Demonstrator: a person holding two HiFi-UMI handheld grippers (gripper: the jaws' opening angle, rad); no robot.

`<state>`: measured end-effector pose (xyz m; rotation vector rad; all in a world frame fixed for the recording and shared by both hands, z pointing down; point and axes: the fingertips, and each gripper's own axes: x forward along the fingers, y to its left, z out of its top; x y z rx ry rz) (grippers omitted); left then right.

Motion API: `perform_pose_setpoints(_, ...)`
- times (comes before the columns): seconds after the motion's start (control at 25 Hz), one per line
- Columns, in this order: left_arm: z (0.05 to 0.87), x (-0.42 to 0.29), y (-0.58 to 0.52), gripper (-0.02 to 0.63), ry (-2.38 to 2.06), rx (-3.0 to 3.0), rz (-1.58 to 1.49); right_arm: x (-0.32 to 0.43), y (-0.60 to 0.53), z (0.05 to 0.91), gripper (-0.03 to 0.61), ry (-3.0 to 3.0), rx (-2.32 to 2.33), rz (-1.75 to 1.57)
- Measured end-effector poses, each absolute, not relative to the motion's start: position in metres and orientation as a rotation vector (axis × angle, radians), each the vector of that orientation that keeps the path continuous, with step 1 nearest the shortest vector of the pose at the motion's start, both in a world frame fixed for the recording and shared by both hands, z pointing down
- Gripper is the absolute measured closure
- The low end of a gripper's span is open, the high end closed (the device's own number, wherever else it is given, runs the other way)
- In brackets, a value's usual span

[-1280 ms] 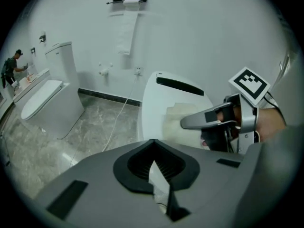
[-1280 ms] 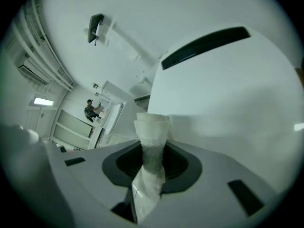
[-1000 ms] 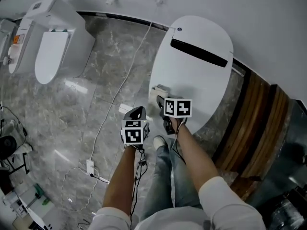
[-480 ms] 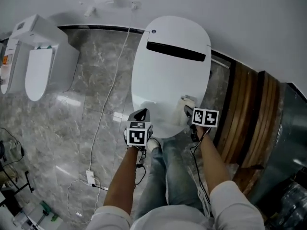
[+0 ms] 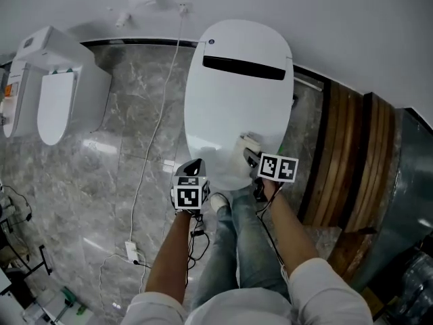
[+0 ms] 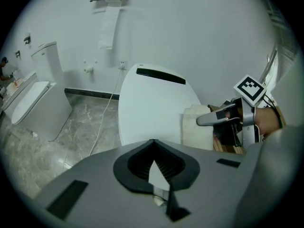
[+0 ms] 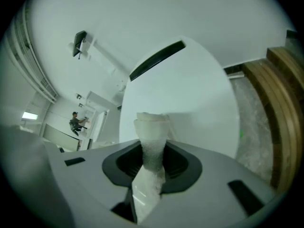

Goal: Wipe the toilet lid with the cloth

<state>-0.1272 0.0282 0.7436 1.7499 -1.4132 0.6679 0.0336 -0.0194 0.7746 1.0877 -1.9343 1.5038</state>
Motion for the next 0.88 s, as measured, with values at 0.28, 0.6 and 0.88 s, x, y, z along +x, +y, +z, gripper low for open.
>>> perform_pose_setpoints(0.28,0.742,-0.165,0.062,0.601,-1.49,1.664,0.644,-0.091,0.03,0.785,0.486,-1.96,0.806,1.494)
perform_pose_setpoints(0.6,0.753,-0.162,0.089,0.601,-1.485,1.629,0.648,-0.056,0.043,0.802,0.486,-1.912,0.825,1.391)
perform_pose_setpoints(0.88,0.748,-0.106,0.071,0.601,-1.408,1.709,0.637,0.078,0.044,0.809,0.486,-1.777,0.975,1.329)
